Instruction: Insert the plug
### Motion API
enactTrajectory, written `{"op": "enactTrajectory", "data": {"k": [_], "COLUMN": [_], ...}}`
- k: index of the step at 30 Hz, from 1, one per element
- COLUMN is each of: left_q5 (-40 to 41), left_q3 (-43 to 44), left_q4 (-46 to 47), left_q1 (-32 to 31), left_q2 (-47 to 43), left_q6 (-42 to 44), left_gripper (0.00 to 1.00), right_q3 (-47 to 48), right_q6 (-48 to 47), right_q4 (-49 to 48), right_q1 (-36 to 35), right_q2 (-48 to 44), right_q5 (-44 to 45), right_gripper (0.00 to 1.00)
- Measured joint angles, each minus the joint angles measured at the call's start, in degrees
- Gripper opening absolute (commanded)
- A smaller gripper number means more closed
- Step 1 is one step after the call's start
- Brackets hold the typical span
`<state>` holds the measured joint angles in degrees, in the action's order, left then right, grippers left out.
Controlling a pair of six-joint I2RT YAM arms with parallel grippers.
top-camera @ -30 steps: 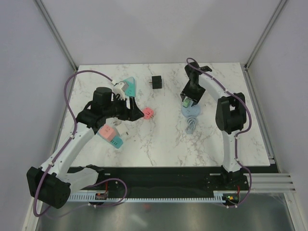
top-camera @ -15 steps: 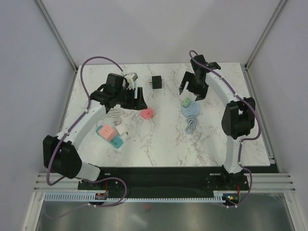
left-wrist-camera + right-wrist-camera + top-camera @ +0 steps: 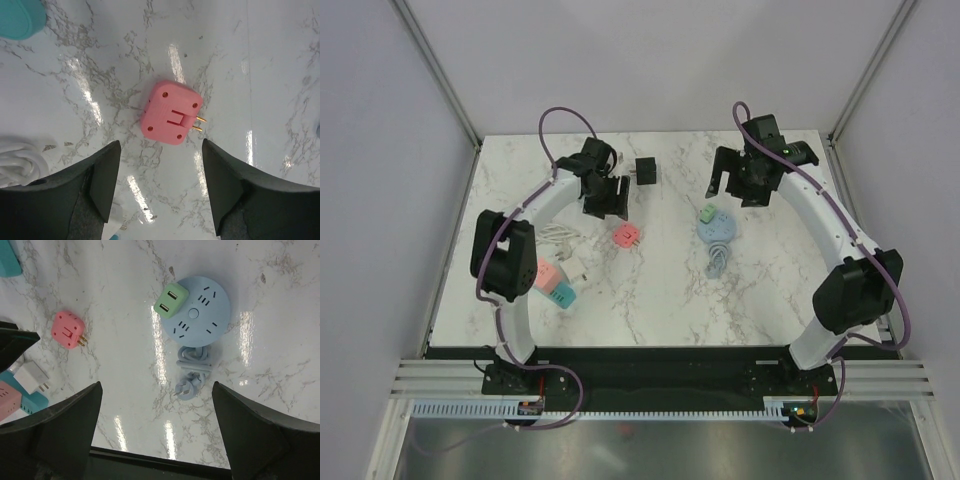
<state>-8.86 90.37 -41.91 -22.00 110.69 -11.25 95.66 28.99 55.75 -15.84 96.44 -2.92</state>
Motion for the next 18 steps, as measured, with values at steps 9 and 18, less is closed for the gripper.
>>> {"op": "enactTrajectory", "data": {"k": [9,18], "left_q5": [4.44,0.90], "left_q3": [12.90,13.62], "left_q4": [-4.20,-5.84], "left_q1": [0.20,0.00], "left_q2": [12.07,17.22], "left_q6": [-3.96,-4.76], "left_gripper": [0.62,0.54], "right_q3": [-7.08,-7.67], "right_q6": [-2.10,-2.49], "right_q4": [-4.50,-6.40], "right_q1": [0.00,0.00], "right_q2": [-3.37,-4.02], "right_q5": [-4.52,-6.29], "right_gripper": [0.98,0.97]}}
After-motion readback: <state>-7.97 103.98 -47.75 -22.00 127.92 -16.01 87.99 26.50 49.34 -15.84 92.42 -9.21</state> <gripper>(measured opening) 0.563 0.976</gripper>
